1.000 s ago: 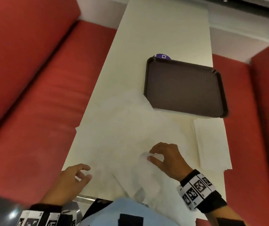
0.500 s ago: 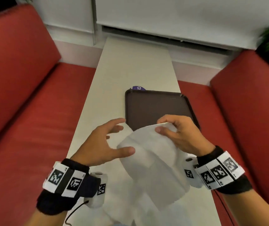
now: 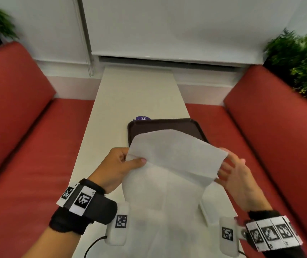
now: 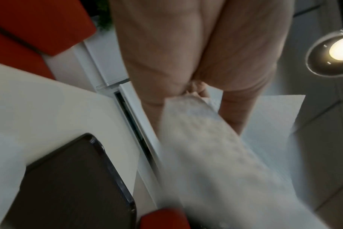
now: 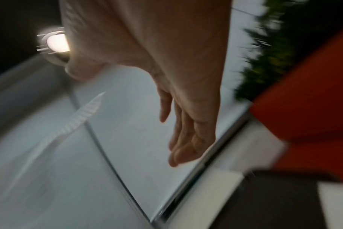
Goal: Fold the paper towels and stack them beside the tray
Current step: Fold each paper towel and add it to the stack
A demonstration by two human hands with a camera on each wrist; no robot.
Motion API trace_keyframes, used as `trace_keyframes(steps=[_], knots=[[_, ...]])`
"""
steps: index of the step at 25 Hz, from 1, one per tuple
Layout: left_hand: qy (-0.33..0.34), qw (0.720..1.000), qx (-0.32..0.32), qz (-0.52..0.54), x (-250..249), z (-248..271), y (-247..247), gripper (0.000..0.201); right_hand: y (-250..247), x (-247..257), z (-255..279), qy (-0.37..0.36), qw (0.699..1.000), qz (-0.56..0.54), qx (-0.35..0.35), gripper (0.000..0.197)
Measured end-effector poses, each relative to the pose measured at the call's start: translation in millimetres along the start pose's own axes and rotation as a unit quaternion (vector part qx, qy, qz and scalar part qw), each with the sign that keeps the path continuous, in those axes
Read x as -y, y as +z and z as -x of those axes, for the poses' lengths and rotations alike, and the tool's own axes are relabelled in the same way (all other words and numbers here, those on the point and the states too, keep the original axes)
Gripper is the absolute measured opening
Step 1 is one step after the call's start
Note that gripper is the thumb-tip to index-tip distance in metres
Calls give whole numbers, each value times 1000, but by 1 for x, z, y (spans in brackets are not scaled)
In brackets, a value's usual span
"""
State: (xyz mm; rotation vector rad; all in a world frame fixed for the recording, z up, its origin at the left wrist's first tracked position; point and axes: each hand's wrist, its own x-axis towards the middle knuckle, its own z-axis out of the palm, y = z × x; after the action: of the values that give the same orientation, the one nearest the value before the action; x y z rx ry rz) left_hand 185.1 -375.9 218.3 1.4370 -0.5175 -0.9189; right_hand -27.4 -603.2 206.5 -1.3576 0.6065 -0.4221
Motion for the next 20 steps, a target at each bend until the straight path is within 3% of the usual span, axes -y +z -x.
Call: trace_keyframes(steps=[1,2,3,6,7,8,11,13,16,18,20], knots=[[-2,1000,-10,20,0,-2,3,22,-2,-19,10,53,997,-48,26,80],[-6,999,-18,30,0,-2,6,21,2,-33,16,74,995,-57,47,56],[-9,999,-25,32,0,-4,10,20,7,-39,20,71,995,-36,57,45],[-9,999,-14,40,4,-6,20,32,15,-28,14,-22,998,2,60,65],[-9,999,-9,50,6,-6,21,38,15,-21,10,-44,997,-3,62,63],[-7,998,-10,62,6,-7,23,39,15,-14,6,-69,995,-12,68,56],[-1,996,-26,82,6,-6,29,17,6,-8,1,-106,993,-15,52,40],[-11,997,-28,75,6,-5,33,24,1,-4,2,-110,992,-23,53,8],[-58,994,-25,90,7,-6,35,27,-9,-5,4,-107,993,1,41,37],[-77,988,-13,130,9,-9,39,19,-17,-7,9,-92,996,-11,13,18],[-65,990,8,127,14,-13,45,15,-25,-14,13,-65,998,-19,-8,34]])
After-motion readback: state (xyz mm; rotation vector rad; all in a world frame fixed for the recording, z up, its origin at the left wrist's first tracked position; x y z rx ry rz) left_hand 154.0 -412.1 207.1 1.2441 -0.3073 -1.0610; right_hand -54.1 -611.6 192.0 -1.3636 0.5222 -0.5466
